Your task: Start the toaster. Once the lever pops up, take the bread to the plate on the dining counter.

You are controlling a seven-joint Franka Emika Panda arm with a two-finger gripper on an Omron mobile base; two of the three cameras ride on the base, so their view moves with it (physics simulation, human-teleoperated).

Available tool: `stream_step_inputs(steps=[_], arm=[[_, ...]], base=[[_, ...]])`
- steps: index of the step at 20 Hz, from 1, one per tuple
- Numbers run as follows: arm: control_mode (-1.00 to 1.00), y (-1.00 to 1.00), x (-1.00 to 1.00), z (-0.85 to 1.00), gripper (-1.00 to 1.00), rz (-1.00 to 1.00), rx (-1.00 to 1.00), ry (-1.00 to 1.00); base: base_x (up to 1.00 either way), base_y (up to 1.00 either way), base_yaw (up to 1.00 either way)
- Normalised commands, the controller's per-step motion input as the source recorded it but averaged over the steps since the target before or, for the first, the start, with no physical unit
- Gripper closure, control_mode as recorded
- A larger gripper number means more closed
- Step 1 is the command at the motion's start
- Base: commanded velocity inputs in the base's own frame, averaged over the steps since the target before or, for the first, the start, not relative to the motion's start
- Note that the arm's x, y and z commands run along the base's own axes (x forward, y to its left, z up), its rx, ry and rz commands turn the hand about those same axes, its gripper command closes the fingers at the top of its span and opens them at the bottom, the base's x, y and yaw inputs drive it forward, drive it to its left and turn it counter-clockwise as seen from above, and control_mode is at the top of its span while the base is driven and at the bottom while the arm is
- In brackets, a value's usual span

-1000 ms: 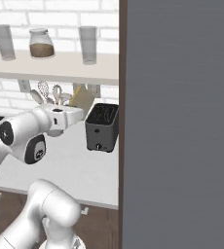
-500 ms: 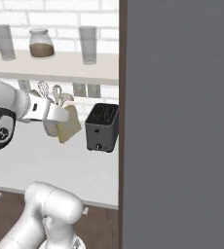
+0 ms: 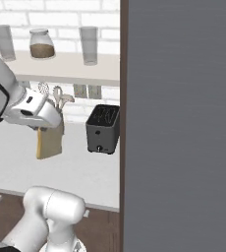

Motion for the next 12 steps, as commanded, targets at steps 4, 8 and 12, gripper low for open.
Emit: stream_step_inputs(steps=[4, 8, 12], arm=[[-1.00, 0.02, -0.04, -0.23, 1.00, 0.18, 0.01, 0.04], [1.00, 0.08, -0.04, -0.20, 1.00, 0.12, 0.00, 0.00], [1.00, 0.00, 0.00, 0.00, 1.00, 0.00, 0.00, 0.00]], base=[[0.00, 0.00, 0.00], [-0.08, 0.08, 0.03], [-0.91, 0.64, 0.11]])
